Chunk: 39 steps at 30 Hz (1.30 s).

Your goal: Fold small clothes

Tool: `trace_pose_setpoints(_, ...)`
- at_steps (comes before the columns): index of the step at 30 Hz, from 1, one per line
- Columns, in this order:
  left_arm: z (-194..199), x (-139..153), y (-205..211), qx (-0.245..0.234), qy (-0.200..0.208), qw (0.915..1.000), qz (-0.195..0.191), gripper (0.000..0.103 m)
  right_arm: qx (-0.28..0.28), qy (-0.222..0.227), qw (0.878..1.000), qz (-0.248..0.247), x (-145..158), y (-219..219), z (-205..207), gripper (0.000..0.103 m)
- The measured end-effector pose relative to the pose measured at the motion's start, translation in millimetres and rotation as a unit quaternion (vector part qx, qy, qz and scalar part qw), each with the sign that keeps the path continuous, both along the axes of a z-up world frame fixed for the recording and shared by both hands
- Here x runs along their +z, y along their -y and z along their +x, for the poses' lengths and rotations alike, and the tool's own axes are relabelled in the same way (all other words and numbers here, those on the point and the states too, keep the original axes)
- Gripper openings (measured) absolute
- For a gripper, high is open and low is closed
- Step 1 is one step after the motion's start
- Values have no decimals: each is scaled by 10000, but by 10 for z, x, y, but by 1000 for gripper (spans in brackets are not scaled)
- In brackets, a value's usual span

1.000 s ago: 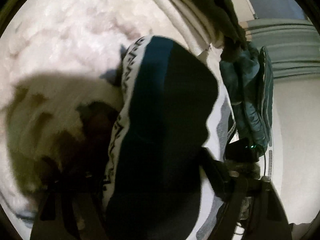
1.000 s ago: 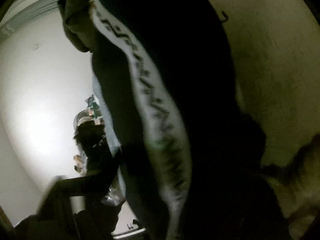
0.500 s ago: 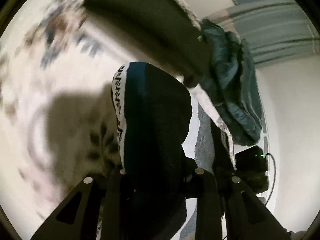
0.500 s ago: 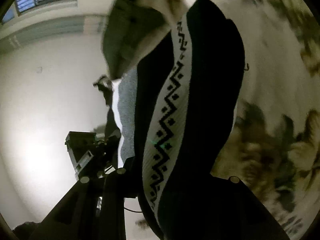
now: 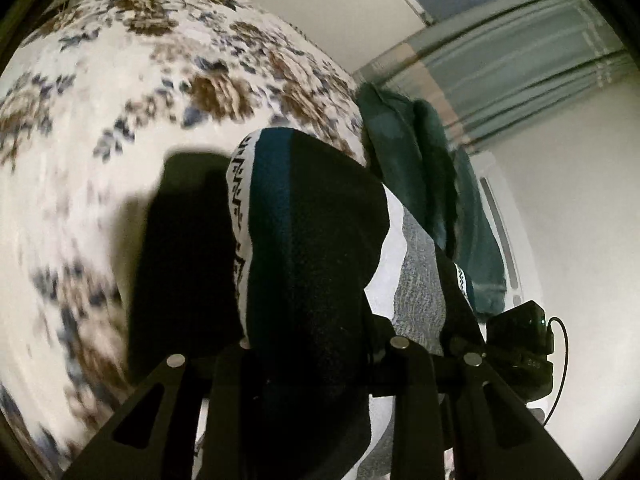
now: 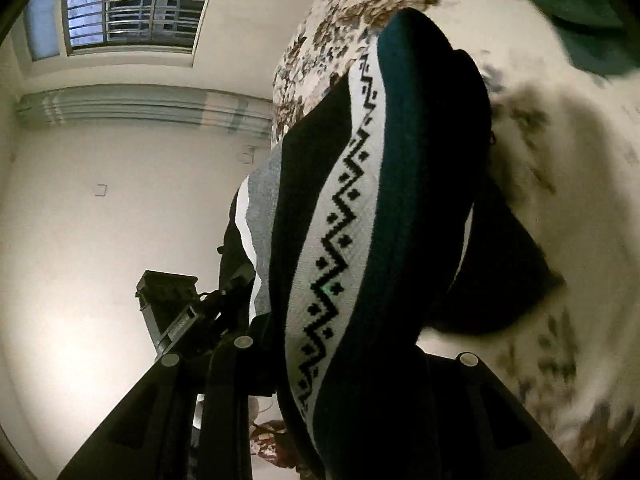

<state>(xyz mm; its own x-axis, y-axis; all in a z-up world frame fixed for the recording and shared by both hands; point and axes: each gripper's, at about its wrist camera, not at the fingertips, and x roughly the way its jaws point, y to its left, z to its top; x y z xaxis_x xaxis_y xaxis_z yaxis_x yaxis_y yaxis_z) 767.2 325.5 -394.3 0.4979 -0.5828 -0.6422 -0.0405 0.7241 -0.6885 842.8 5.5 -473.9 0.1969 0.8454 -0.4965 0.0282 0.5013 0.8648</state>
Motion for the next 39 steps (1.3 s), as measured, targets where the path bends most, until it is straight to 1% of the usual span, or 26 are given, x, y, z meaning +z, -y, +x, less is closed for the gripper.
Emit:
trace_pose_setpoints(2,185,-119,-106,-16,16,9999,151,25,145,-9,9997,-171,-76,-191,283,30)
trace_pose_setpoints(4,363,-325,-196,-13,-145,9995,285,25,246,-123,9991,-316,-168,-329,554,30)
trace_pose_setpoints(7,512,-581,-288,-71,-456,9980,433,26,390,-234,9974,-556,-311,-577,806,30)
trace_pose_setpoints(9,528,-651,-320,-105,-532,9974,482,28,472,-277,9965,-632,-404,-658,885,30)
trace_pose_setpoints(10,516,-653,-340,-96,-534,9974,476,31,499,-334,9959,-670,-441,-665,905,30)
trace_pose_setpoints(11,485,-648,-348,-93,-539,9971,528,33,549,-373,9946,-796,-449,-700,929,32)
trace_pose_setpoints(12,480,-636,-352,-97,-564,9966,594,35,631,-345,9927,-970,-424,-660,891,37)
trace_pose_setpoints(13,468,-613,-359,-79,-628,9955,705,38,685,-344,9903,-1155,-405,-585,819,39)
trace_pose_setpoints(15,438,-562,-362,-23,-702,9934,905,42,672,-382,9832,-1654,-395,-594,745,51)
trace_pose_setpoints(16,422,-532,-352,24,-779,9905,1137,47,621,-317,9798,-1874,-332,-599,706,55)
trace_pose_setpoints(18,400,-448,-344,106,-696,9848,1591,47,510,-83,9651,-2568,-193,-656,631,77)
trace_pose_setpoints(19,371,-386,-333,171,-596,9797,1908,53,439,50,9560,-2899,-82,-698,579,81)
trace_pose_setpoints(20,309,-296,-317,256,-508,9734,2219,71,379,174,9458,-3220,-4,-690,525,87)
trace_pose_setpoints(21,286,-257,-308,300,-481,9697,2377,80,307,235,9364,-3488,65,-686,447,95)
trace_pose_setpoints(22,211,-157,-285,385,-422,9640,2598,91,223,297,9242,-3801,132,-656,340,100)
trace_pose_setpoints(23,152,-87,-265,440,-372,9593,2765,96,136,375,9076,-4179,207,-580,197,103)
trace_pose_setpoints(24,106,-35,-241,475,-335,9555,2893,97,66,443,8940,-4458,237,-549,107,103)
trace_pose_setpoints(25,40,31,-215,526,-278,9518,3009,98,-56,554,8764,-4783,356,-507,-71,103)
trace_pose_setpoints(27,-140,195,-134,618,-109,9439,3243,102,-248,756,8550,-5125,530,-509,-324,103)
trace_pose_setpoints(28,-221,273,-95,635,-26,9408,3329,103,-325,823,8479,-5227,659,-442,-504,103)
trace_pose_setpoints(32,-681,654,82,705,217,9288,3633,103,-640,1140,8310,-5407,1153,-375,-1139,103)
trace_pose_setpoints(34,-867,805,149,707,290,9255,3710,103,-878,1275,8219,-5482,1515,-306,-1514,103)
trace_pose_setpoints(35,-1002,917,182,714,331,9242,3738,103,-954,1317,8197,-5492,1627,-314,-1613,103)
trace_pose_setpoints(37,-1230,1114,227,685,396,9273,3658,103,-1098,1395,8179,-5473,1945,-274,-1963,103)
trace_pose_setpoints(38,-1334,1206,249,703,422,9271,3657,103,-1153,1433,8176,-5456,2087,-256,-2126,103)
trace_pose_setpoints(39,-1451,1314,282,714,476,9265,3663,103,-1228,1506,8136,-5479,2262,-240,-2331,103)
